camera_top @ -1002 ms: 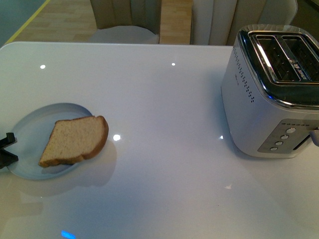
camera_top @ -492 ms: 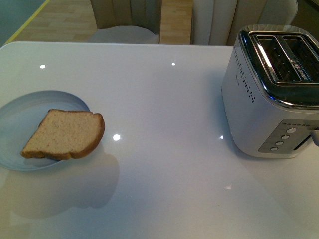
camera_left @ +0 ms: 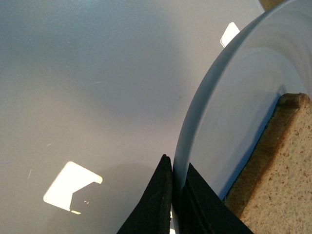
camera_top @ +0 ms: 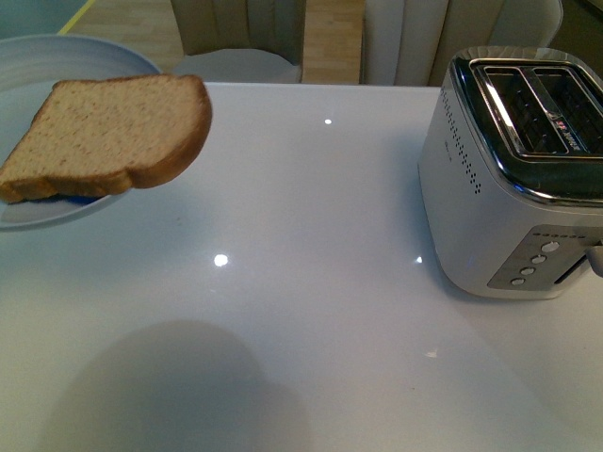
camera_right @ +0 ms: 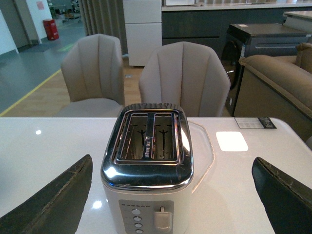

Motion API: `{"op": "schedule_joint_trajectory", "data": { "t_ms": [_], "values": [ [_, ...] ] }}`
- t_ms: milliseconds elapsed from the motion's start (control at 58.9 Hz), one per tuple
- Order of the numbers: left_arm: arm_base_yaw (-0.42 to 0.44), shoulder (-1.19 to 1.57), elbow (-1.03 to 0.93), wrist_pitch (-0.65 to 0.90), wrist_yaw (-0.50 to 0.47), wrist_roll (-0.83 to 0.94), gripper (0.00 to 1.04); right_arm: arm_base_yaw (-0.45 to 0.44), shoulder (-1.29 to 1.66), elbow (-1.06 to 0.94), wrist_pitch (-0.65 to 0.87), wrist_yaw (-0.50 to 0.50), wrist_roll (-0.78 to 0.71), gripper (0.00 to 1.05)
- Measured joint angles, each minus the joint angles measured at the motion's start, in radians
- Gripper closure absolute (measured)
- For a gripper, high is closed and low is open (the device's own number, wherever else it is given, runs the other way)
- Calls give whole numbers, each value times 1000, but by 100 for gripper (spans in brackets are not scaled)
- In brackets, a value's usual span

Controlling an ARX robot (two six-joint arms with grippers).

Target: Left arm holds plate, right arm toasts bread

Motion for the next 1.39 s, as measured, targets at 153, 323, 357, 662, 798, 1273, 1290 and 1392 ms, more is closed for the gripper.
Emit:
{"op": "schedule_joint_trajectory", "data": {
  "t_ms": [153,323,357,662,798,1273,1290,1392],
  "values": [
    [-169,-119,33,-96,-86,-94,102,0,0,0,0,0,0,9],
    [-332,-175,84,-141,-163,-188,102,0,0,0,0,0,0,9],
    [-362,-179,92,-149,-176,-210,102,0,0,0,0,0,0,9],
    [-555,-183,130,-188,-280,-353,102,0,0,0,0,0,0,9],
    [-617,-174,154,-190,-301,-394,102,0,0,0,0,0,0,9],
    [-715,-147,164,-191,-324,-454,102,89,366,176,-501,146,342,9],
    [-716,-146,164,-192,-327,-455,102,94,375,179,-489,147,351,9],
    [-724,-145,164,-195,-329,-457,102,134,433,198,-410,159,389,9]
  ]
}}
